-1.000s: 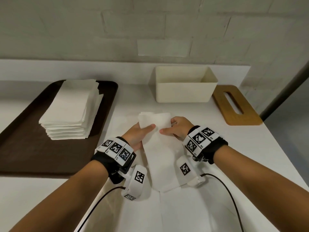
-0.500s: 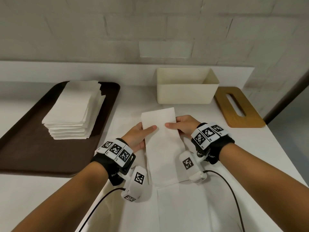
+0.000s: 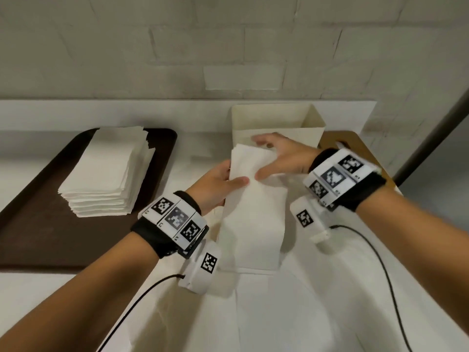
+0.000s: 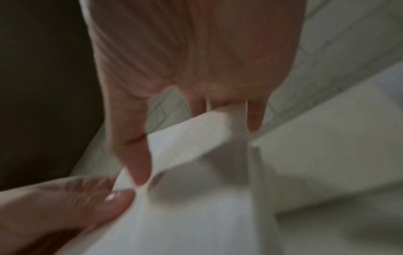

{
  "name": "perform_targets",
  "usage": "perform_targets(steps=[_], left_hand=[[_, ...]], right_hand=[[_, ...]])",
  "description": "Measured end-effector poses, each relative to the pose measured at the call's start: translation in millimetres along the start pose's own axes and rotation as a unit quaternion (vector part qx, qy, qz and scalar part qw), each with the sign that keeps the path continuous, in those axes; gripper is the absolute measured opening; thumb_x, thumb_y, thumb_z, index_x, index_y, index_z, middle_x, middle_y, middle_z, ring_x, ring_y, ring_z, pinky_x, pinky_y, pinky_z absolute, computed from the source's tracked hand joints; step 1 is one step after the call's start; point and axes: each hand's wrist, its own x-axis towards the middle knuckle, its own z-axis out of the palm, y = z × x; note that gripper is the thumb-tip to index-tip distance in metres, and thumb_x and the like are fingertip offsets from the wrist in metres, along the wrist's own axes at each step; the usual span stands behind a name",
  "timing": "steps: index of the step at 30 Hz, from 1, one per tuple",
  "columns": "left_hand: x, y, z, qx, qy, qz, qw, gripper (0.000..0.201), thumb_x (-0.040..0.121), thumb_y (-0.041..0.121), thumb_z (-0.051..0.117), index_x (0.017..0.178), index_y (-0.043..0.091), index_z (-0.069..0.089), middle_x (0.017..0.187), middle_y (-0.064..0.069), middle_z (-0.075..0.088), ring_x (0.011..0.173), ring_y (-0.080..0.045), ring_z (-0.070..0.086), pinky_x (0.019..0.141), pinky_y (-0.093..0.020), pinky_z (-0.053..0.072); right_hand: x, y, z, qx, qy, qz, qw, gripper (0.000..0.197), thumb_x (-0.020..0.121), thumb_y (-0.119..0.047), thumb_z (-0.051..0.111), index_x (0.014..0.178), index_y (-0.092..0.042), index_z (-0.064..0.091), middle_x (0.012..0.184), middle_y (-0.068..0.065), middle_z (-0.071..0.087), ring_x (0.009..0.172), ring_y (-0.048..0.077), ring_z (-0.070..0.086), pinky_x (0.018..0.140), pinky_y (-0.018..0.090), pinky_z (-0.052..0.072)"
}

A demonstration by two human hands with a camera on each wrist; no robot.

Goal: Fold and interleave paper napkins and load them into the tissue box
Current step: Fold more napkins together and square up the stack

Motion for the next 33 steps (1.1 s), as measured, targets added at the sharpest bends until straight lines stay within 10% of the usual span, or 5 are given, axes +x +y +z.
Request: perform_targets(steps=[5,15,19,28,33], left_hand=[[-2.8,25.8,16.8,0.014,-0.006,0.026,1.000,0.041,0.090,0.011,0.056,0.129,0.009,0.045,0.112,-0.009,0.061,0.094,-0.023,0.061,0.080,-0.036,0.051],[-3.0,6.7,31.6,0.061,-0.076,-0.058,0.994,0.027,0.077,0.018,0.072,0.102,0.018,0.063,0.100,-0.003,0.071,0.088,-0.020,0.067,0.084,-0.034,0.053],[-2.9,9.4,42.2,0.050,-0.126,-0.075,0.988,0.030,0.072,0.027,0.074,0.100,0.020,0.065,0.098,-0.003,0.073,0.088,-0.021,0.068,0.083,-0.035,0.053],[0.1,-24.6,40.6,0.111,-0.049,-0.082,0.989,0.023,0.085,0.016,0.063,0.107,0.015,0.058,0.100,-0.005,0.066,0.090,-0.023,0.062,0.084,-0.033,0.049],[-0.4,-41.5,23.8,0.117,-0.005,-0.099,0.988,0.021,0.089,0.020,0.058,0.110,0.016,0.056,0.087,0.003,0.062,0.090,-0.024,0.059,0.086,-0.033,0.046]], right_hand=[[-19.2,-10.1,-33.9,0.040,-0.059,0.002,0.997,0.018,0.076,-0.013,0.072,0.087,-0.021,0.060,0.075,-0.011,0.063,0.051,-0.005,0.062,0.045,0.009,0.049],[-53.2,24.4,-45.0,0.180,0.105,0.039,0.977,0.021,0.082,-0.016,0.068,0.101,-0.013,0.062,0.078,-0.006,0.063,0.073,0.012,0.061,0.069,0.021,0.051],[-65.5,37.2,-27.8,0.232,0.088,0.078,0.966,0.016,0.082,-0.020,0.069,0.097,-0.019,0.063,0.066,-0.010,0.066,0.049,-0.001,0.063,0.041,0.012,0.047],[-65.9,71.1,25.2,0.052,0.076,0.239,0.967,0.035,0.093,-0.023,0.049,0.117,0.001,0.057,0.090,0.008,0.066,0.076,0.024,0.061,0.056,0.021,0.050],[-66.7,86.6,57.1,-0.139,0.017,0.248,0.958,0.063,0.076,-0.040,0.070,0.126,-0.009,0.048,0.129,0.009,0.055,0.116,0.028,0.054,0.098,0.038,0.045]])
